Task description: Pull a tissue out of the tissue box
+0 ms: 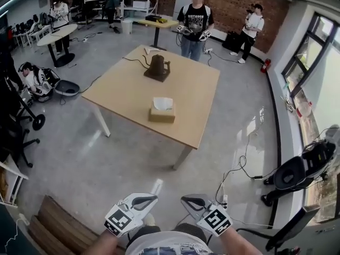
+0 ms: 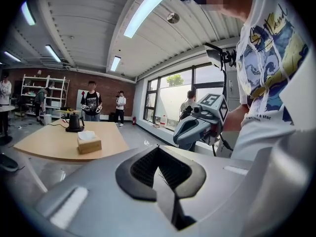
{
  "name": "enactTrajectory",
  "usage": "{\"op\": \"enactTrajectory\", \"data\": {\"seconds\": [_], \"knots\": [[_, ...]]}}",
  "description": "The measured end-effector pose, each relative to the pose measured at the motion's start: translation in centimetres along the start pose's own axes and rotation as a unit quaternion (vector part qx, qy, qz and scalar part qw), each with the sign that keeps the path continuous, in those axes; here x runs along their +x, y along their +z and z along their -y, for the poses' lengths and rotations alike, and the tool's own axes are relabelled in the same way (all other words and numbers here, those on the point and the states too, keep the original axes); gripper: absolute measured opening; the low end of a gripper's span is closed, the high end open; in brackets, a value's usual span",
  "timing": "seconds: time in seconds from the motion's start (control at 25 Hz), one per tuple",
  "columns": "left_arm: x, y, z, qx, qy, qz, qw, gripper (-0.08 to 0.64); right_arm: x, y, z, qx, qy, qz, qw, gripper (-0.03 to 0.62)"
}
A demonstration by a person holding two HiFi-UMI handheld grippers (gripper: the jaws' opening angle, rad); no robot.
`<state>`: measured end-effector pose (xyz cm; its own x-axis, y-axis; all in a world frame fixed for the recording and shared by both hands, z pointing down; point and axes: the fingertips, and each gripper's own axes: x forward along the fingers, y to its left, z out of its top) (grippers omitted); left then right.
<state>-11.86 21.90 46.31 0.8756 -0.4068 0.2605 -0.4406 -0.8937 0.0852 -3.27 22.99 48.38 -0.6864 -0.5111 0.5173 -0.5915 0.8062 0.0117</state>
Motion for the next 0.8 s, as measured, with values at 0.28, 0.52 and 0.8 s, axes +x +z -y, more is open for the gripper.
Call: {"op": "enactTrajectory", "data": {"seconds": [0.28, 0.52, 0.8], "knots": [[-1.9, 0.1, -4.8, -0.011, 0.024, 0.025, 0.9994, 0.002, 4.2, 2.7, 0.4, -0.013, 0.008, -0.004, 1.000, 0.003], [-0.8, -0.2, -7.8, -0.022, 0.034, 0.015, 0.9990, 0.002, 6.4, 3.6, 3.1, -0.013, 0.017, -0.002, 1.000, 0.003], [4.1, 2.0, -12.6, -0.021, 0.048, 0.003, 0.9986, 0.002, 8.9, 5.2, 9.7, -0.023, 0.044, 0.021, 0.999, 0.003]]}}
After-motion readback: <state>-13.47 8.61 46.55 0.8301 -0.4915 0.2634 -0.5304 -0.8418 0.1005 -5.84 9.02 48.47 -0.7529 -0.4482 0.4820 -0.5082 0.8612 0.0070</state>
